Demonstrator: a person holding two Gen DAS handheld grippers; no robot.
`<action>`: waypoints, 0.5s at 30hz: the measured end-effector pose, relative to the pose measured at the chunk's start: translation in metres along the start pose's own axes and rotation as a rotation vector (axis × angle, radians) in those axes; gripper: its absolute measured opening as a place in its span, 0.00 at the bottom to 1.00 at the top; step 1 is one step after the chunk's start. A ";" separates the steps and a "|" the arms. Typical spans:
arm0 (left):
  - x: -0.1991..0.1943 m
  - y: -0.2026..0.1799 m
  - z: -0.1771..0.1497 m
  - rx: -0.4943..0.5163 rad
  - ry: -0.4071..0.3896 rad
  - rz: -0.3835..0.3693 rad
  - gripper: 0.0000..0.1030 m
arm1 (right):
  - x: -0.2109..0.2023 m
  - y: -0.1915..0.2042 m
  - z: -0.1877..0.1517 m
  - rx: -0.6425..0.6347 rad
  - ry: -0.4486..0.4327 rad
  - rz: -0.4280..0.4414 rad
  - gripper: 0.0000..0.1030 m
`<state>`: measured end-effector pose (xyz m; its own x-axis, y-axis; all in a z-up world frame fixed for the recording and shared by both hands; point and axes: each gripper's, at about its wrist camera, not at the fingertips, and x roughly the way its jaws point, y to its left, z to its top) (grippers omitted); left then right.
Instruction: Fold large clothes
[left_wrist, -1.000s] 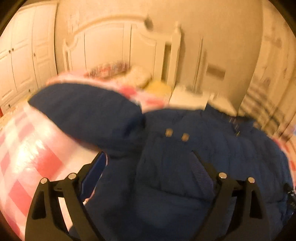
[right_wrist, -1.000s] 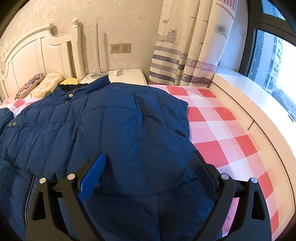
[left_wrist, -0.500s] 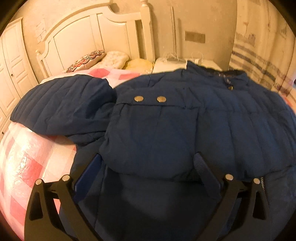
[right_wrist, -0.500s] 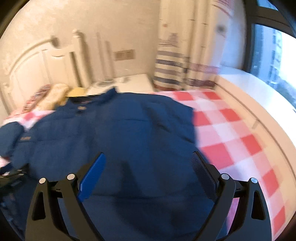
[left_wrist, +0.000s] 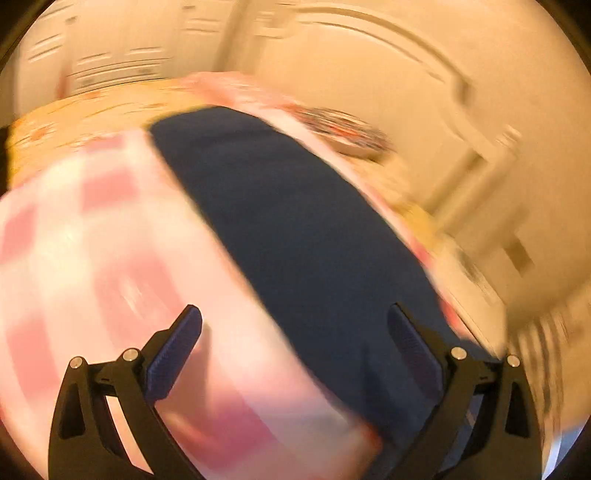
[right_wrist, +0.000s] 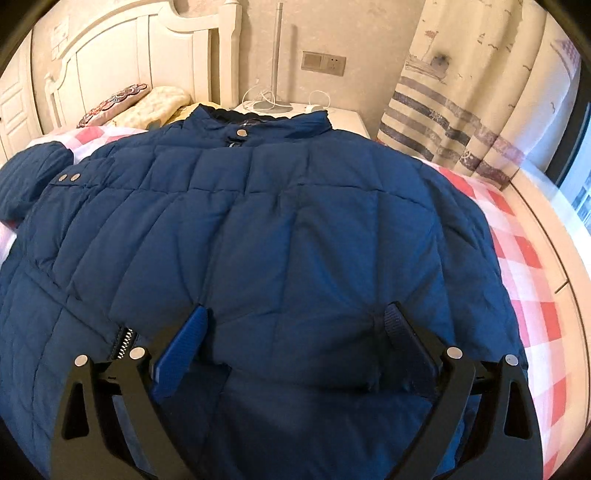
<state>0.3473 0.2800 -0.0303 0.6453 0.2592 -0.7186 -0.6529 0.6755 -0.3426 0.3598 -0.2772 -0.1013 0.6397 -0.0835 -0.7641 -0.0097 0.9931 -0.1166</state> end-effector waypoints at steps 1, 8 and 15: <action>0.008 0.010 0.013 -0.031 0.001 0.021 0.95 | 0.000 0.000 0.000 0.002 0.000 0.002 0.90; 0.064 0.068 0.083 -0.168 0.014 -0.104 0.41 | 0.002 -0.002 0.002 0.006 -0.001 0.005 0.90; 0.010 0.041 0.078 -0.091 -0.139 -0.303 0.03 | 0.000 -0.005 0.002 0.016 -0.013 0.012 0.90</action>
<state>0.3582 0.3641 -0.0038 0.8592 0.1522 -0.4884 -0.4519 0.6734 -0.5851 0.3616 -0.2819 -0.0991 0.6492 -0.0705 -0.7573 -0.0050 0.9953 -0.0969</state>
